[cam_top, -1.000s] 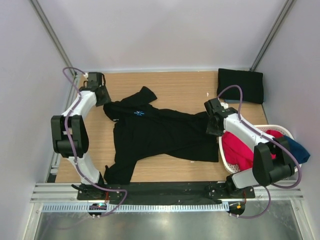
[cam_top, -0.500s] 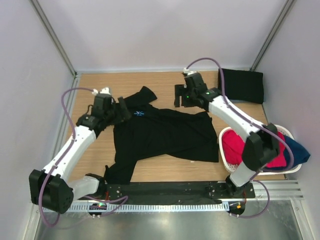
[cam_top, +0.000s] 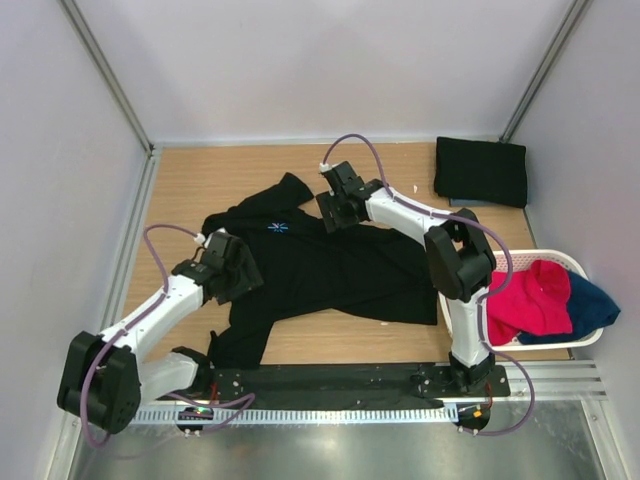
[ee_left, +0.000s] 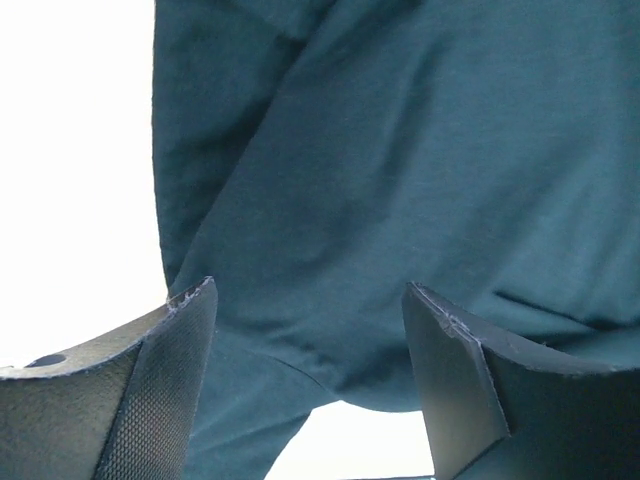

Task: Fold and stack the t-shirts
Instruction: Flatten the tshirt out

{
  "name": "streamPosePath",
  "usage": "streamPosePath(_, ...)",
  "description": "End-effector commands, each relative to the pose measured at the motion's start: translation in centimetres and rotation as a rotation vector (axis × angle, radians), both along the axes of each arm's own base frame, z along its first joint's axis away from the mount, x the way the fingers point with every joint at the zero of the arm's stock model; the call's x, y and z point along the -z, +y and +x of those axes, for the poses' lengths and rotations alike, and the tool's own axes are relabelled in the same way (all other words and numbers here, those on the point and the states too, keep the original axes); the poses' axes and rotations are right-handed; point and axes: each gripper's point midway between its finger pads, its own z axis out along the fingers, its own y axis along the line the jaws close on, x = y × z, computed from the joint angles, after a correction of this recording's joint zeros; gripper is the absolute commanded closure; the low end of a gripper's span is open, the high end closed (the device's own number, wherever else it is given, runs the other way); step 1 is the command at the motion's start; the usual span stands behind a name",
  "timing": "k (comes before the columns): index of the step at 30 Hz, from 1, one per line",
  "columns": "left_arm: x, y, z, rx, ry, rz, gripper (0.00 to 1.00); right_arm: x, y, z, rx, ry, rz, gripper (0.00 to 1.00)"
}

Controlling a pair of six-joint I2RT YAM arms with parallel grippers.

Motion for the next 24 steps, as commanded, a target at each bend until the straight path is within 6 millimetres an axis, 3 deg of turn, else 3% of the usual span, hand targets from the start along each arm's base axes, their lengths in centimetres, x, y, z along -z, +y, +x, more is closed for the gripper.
streamPosePath(1,1.6,0.3,0.4,-0.05,0.011,0.032,0.25,-2.3,-0.1,1.9,-0.004,-0.083,-0.014,0.32)
streamPosePath(4,2.7,0.7,0.1,-0.072,0.033,0.054,0.33,-1.1,-0.4,1.6,-0.012,-0.064,-0.035,0.53)
streamPosePath(5,2.9,0.8,-0.1,-0.074,0.038,0.057,0.4,-0.9,-0.3,1.6,-0.013,-0.066,-0.035,0.71)
streamPosePath(6,3.0,0.7,0.0,-0.08,0.033,0.051,0.45,-0.8,-0.4,1.6,-0.006,-0.064,-0.035,0.8)
streamPosePath(9,3.4,0.8,-0.3,-0.091,0.042,0.055,0.62,-1.6,-0.2,2.0,0.004,-0.082,-0.018,0.99)
streamPosePath(12,3.6,0.8,-0.6,-0.096,0.055,0.054,0.8,-2.7,0.0,2.7,0.01,-0.112,0.003,0.99)
streamPosePath(15,3.5,1.2,-1.5,-0.126,0.072,0.062,0.99,-3.9,-1.0,3.8,0.048,-0.139,-0.009,0.99)
streamPosePath(22,1.2,4.1,-4.1,-0.285,0.049,0.094,1.0,-5.5,-6.2,7.0,0.213,-0.149,0.021,0.99)
streamPosePath(24,0.7,4.6,-4.6,-0.315,0.027,0.084,1.0,-6.2,-6.2,6.8,0.179,-0.129,0.074,0.99)
